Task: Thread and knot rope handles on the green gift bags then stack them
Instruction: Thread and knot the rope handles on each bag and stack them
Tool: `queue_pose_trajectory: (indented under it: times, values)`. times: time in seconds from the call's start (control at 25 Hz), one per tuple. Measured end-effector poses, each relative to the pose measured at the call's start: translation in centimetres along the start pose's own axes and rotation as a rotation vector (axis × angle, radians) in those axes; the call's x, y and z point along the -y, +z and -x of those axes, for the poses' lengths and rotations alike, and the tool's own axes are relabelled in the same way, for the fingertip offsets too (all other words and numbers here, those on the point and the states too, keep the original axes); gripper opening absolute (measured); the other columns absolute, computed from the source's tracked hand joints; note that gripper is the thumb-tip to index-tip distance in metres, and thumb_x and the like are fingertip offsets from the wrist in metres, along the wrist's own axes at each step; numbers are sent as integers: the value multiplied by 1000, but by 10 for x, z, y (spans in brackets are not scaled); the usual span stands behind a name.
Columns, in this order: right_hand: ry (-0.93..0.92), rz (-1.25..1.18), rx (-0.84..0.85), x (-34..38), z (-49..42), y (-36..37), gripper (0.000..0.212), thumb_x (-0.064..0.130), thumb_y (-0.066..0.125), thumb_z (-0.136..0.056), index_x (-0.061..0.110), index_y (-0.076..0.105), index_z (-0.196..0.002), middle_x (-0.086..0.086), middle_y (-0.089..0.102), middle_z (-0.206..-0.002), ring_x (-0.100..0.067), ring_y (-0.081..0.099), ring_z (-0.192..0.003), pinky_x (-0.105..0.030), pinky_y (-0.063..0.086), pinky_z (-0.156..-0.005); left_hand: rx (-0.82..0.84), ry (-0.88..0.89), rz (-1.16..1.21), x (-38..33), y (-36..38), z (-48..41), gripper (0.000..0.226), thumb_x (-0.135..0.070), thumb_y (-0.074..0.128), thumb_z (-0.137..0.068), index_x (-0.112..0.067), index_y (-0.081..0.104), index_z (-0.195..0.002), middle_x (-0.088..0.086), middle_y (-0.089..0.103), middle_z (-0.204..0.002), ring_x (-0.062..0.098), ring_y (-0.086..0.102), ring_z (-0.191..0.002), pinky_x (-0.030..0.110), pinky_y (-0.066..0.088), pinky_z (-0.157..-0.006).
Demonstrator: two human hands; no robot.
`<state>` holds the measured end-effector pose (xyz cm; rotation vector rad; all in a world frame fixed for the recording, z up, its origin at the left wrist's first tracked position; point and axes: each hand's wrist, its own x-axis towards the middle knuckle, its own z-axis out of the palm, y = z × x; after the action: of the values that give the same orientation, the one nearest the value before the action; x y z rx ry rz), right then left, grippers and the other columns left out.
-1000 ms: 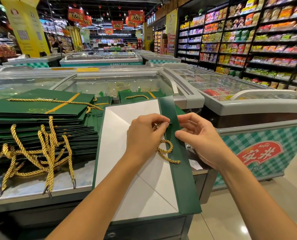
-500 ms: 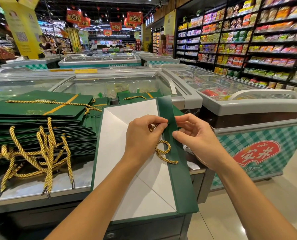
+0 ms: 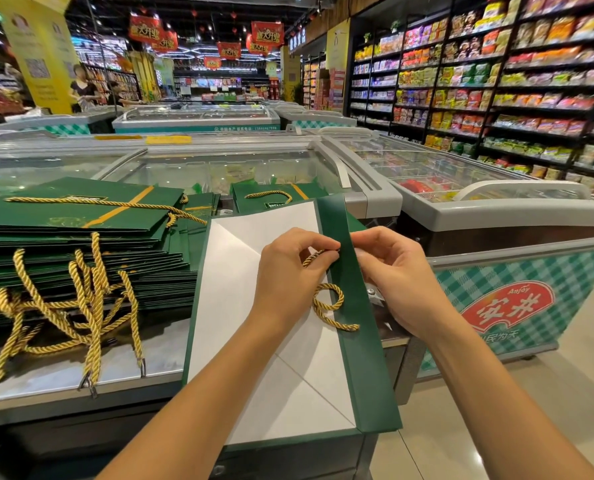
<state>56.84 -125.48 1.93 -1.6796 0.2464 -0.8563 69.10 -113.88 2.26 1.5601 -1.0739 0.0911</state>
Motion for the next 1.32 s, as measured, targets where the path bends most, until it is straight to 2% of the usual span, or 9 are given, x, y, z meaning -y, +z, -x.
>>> queue_pose_trajectory:
  times: [0.16,0.36,0.48,0.6,0.76,1.0,1.16,1.24,1.32]
  values:
    - [6,-56,-41,3,0,3,17,5,69,-94,2,69,-110,-11,78,-99,-28,76,-94,-41,64,-81,72,-23,79,-4,0,4,19,-17,76,-88,-20,74,-106,-7,69,-95,14,65,-89,38,59,-82]
    - [-6,-56,-44,6,5,4,16,1,69,-92,0,68,-108,-3,77,-94,-16,75,-93,-25,60,-73,233,41,-114,-10,1,8,60,-64,64,-80,-52,48,-136,-12,48,-106,12,51,-109,41,47,-98]
    - [-27,-3,-57,4,7,2,18,-3,65,-95,5,72,-109,-4,76,-98,-19,74,-99,-26,59,-79,297,10,-151,-11,2,8,65,-73,57,-77,-59,39,-138,-11,41,-109,16,46,-113,43,45,-103]
    - [-32,24,-50,5,8,2,23,-4,63,-95,10,74,-109,-1,77,-100,-16,74,-100,-24,58,-81,386,10,-138,-7,-1,6,67,-73,61,-73,-65,35,-135,-11,38,-111,19,45,-116,45,44,-106]
    - [-12,14,-53,7,9,3,25,-5,64,-93,10,76,-109,0,79,-99,-15,74,-99,-24,58,-80,375,22,-155,-7,-2,8,56,-56,61,-79,-58,35,-129,-10,39,-108,16,46,-111,47,44,-102]
    - [7,44,-88,6,9,5,21,-2,66,-94,9,76,-109,-4,77,-89,-25,73,-79,-26,60,-69,338,10,-186,-8,1,11,49,-52,52,-81,-52,35,-127,-9,42,-102,16,46,-100,36,50,-88]
    - [-5,-91,-213,4,10,2,22,-2,63,-95,11,77,-107,-7,72,-81,-18,65,-71,-27,58,-73,331,5,-208,-10,1,10,49,-49,48,-78,-46,38,-126,-9,41,-94,17,44,-93,32,43,-79]
    - [-23,-212,-316,2,10,-1,21,-1,63,-96,11,76,-108,-6,71,-86,-18,62,-75,-29,56,-77,342,-3,-239,-9,1,9,49,-46,46,-78,-43,40,-127,-7,40,-92,17,43,-92,36,42,-81]
    - [-45,-177,-352,1,10,0,20,1,63,-96,12,76,-108,-6,75,-94,-24,67,-84,-34,57,-83,368,-27,-279,-8,4,8,52,-49,45,-79,-43,40,-131,-8,41,-93,17,42,-95,36,43,-85]
